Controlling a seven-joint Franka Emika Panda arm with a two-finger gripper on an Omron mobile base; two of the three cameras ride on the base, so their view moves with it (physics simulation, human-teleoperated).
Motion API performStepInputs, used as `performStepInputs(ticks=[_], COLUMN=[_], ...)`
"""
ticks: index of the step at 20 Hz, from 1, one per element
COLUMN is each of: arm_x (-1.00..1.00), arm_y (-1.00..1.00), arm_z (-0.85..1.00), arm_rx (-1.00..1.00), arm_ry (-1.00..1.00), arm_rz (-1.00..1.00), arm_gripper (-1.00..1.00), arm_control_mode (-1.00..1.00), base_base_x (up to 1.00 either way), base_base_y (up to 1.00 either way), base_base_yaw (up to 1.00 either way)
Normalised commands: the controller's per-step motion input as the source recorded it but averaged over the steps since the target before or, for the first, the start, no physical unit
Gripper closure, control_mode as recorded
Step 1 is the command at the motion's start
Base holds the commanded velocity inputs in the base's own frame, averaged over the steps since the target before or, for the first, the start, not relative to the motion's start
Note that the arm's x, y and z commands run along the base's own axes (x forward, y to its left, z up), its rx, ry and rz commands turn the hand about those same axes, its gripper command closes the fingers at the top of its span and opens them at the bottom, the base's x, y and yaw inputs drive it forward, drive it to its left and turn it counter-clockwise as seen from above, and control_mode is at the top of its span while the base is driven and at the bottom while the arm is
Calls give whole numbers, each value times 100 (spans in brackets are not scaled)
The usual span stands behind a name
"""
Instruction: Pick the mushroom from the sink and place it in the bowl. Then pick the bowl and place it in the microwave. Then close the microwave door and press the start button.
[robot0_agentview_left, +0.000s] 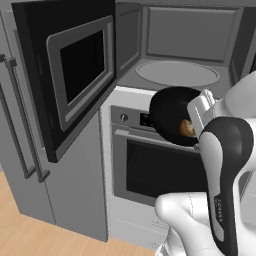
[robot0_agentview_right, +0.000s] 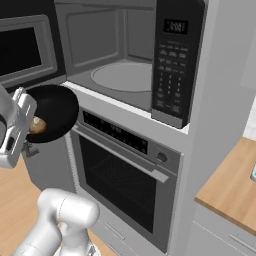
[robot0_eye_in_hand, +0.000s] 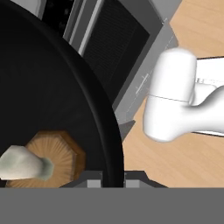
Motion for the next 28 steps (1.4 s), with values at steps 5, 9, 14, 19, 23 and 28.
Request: performStepInputs(ticks=[5, 9, 14, 19, 23, 28], arm_x=[-16, 5, 38, 44, 27, 43], arm_y=[-2, -15, -33, -12, -3, -14], arm_z=[62, 41, 12, 0, 0, 1], arm_rx=[0, 1, 1, 0, 0, 0], arm_ry=[-20, -5, -3, -1, 0, -2], arm_rz=[0, -3, 0, -4, -5, -7], arm_gripper=[100, 100, 100, 100, 100, 100], arm_control_mode=[-100, -100, -100, -100, -100, -100], base_base_x=[0, 0, 0, 0, 0, 0], base_base_y=[0, 0, 0, 0, 0, 0], base_base_yaw=[0, 0, 0, 0, 0, 0])
